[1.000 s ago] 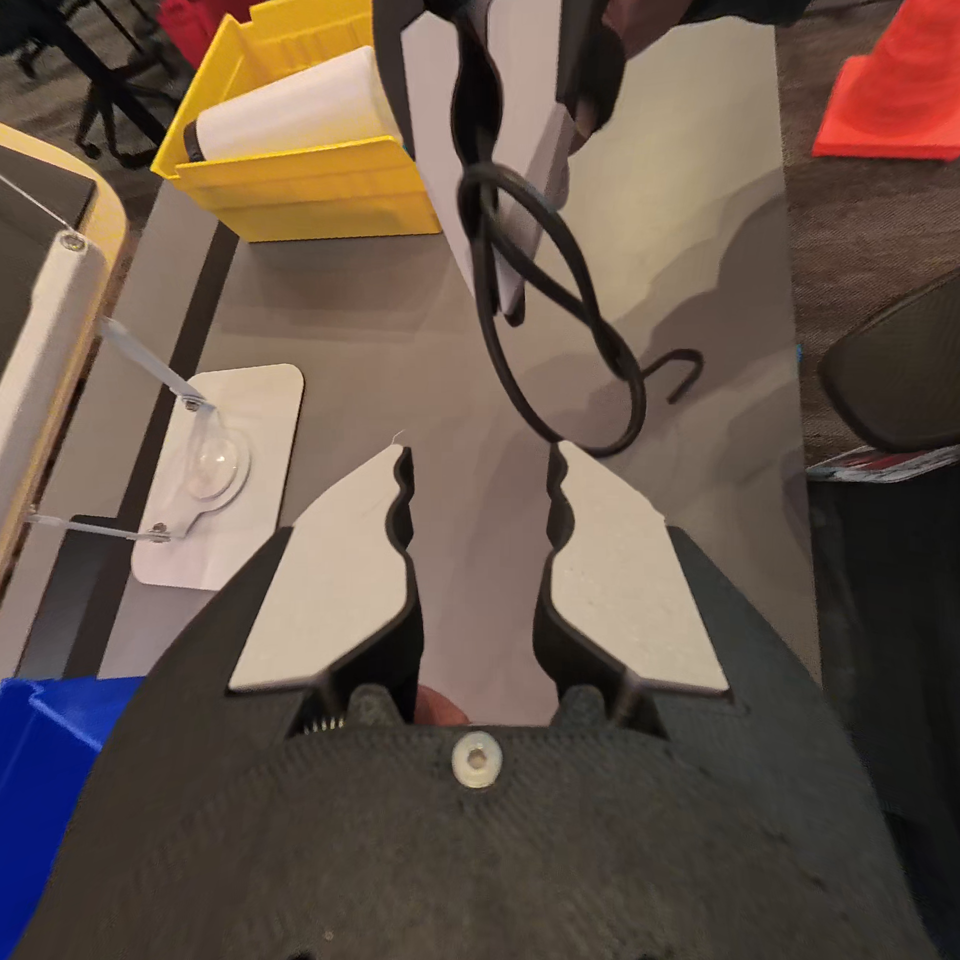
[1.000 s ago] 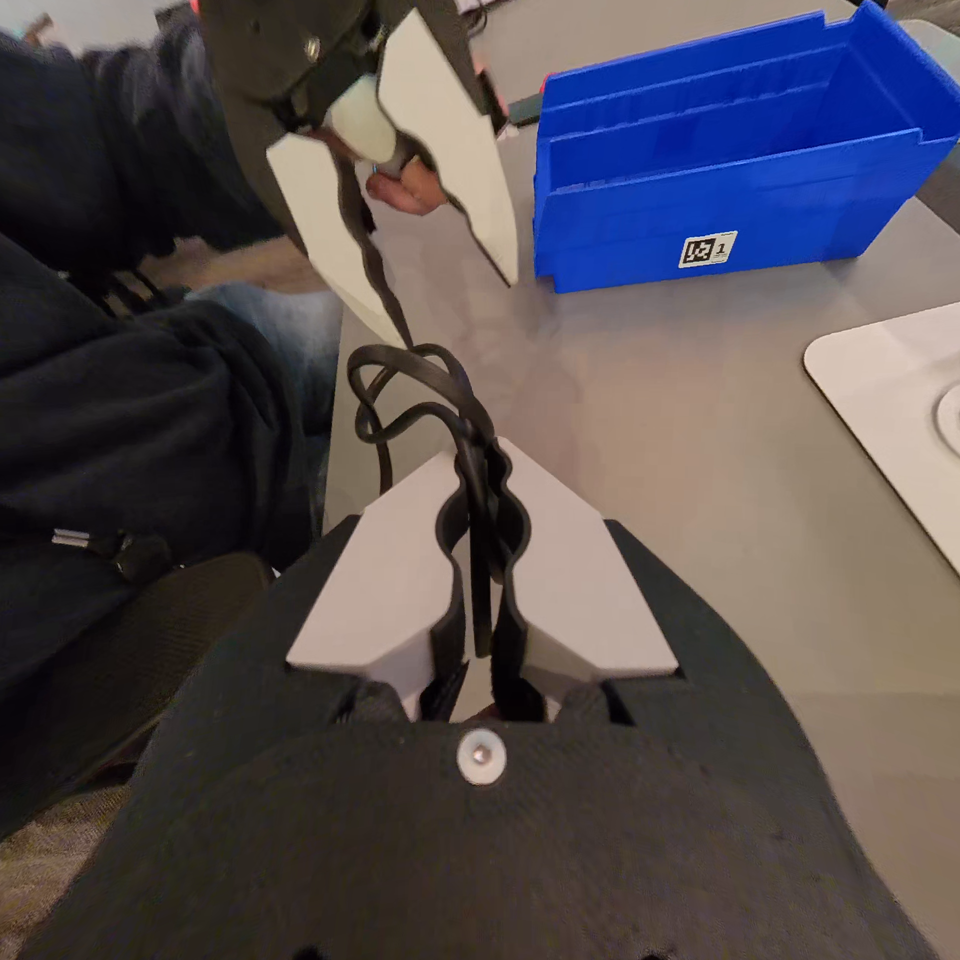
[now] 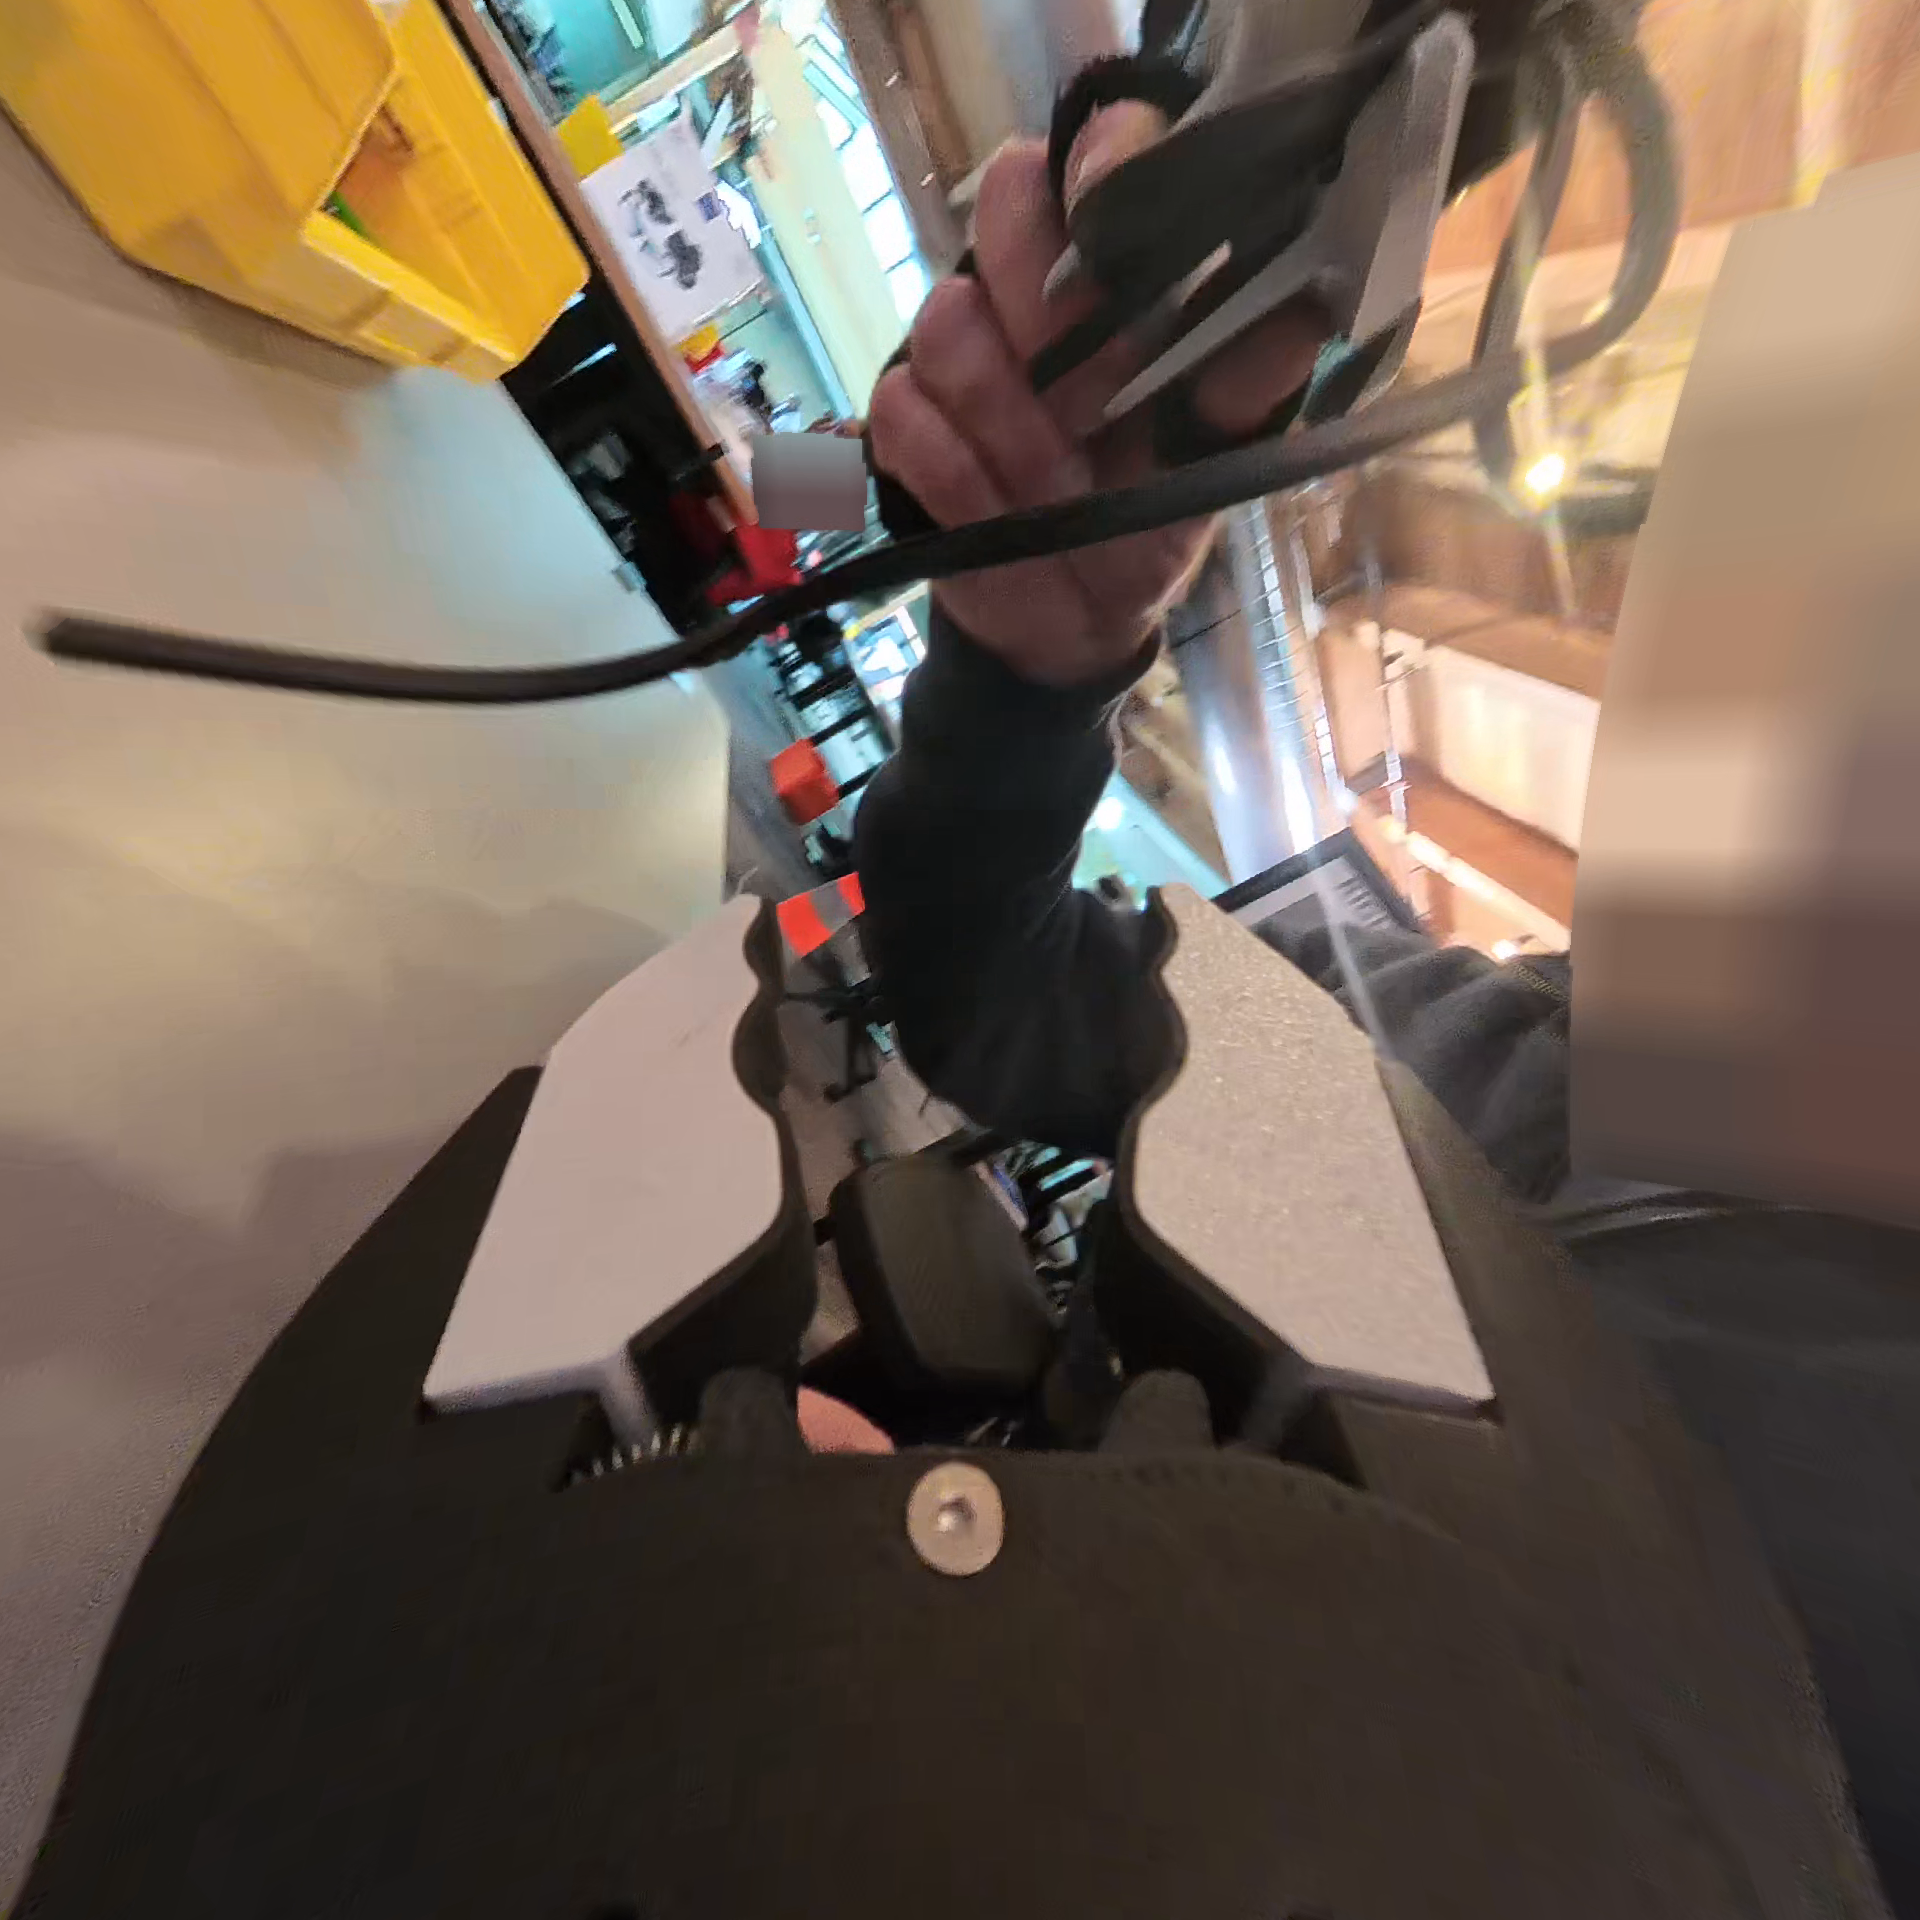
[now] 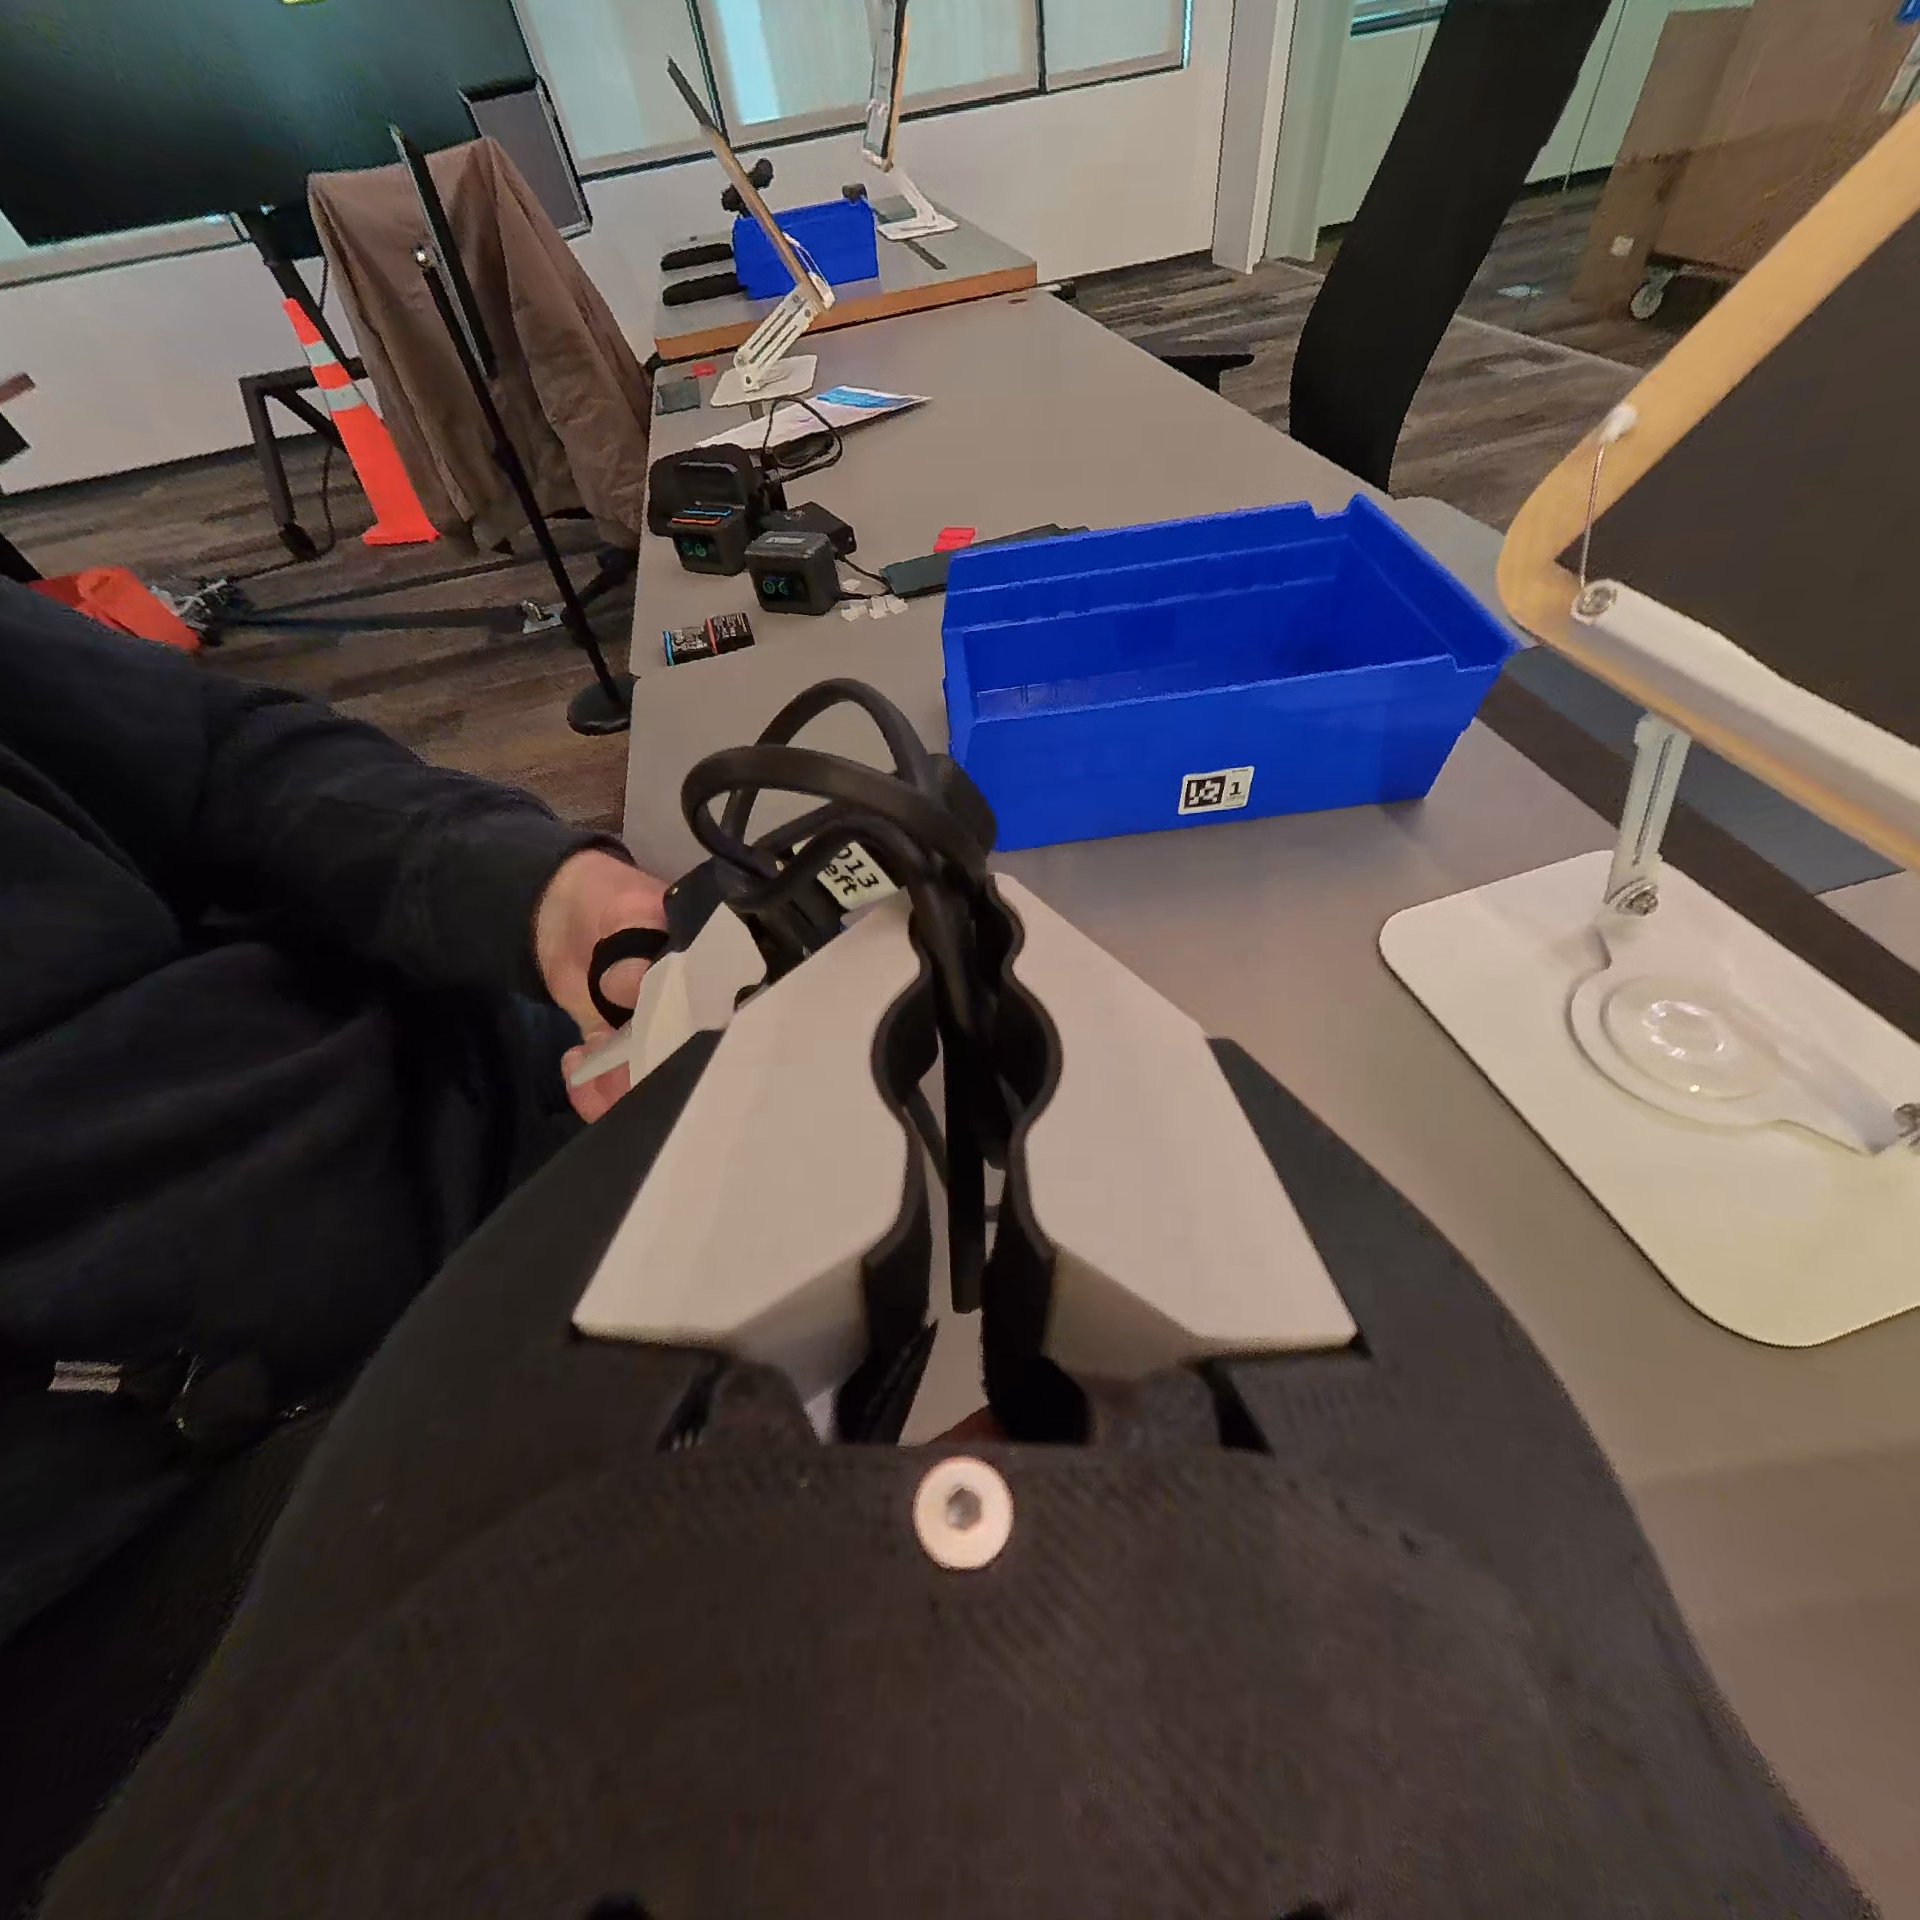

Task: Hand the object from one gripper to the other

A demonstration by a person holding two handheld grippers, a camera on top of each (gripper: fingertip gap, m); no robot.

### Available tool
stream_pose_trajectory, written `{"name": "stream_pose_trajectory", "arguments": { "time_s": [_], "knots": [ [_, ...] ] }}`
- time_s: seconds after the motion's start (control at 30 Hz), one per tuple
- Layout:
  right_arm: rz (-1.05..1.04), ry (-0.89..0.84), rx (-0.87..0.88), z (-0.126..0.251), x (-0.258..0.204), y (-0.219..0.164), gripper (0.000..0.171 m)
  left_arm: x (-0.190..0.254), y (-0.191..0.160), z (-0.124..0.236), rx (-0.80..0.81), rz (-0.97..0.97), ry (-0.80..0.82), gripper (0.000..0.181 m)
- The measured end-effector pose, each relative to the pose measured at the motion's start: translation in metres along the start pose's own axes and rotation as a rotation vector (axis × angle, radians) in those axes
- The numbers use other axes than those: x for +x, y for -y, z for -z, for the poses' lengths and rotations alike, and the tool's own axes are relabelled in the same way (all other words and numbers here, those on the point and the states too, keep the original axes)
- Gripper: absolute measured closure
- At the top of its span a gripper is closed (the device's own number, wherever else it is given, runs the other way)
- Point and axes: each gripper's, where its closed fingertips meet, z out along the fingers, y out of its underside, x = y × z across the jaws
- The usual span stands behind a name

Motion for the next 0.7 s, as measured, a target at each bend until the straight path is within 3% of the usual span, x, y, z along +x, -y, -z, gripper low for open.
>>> {"name": "stream_pose_trajectory", "arguments": {
  "time_s": [0.2,0.5,0.7],
  "knots": [
    [0.054,-0.009,-0.001,0.0,-0.015,0.007,0.171,0.009,0.03,-0.012,0.174,0.099,-0.131,0.111],
    [0.088,0.027,-0.007,0.004,-0.031,-0.006,0.171,0.003,0.067,0.01,0.409,0.075,-0.181,0.141],
    [0.105,0.049,-0.019,0.008,-0.038,-0.019,0.171,0.015,0.08,0.018,0.464,0.037,-0.275,0.138]
  ]
}}
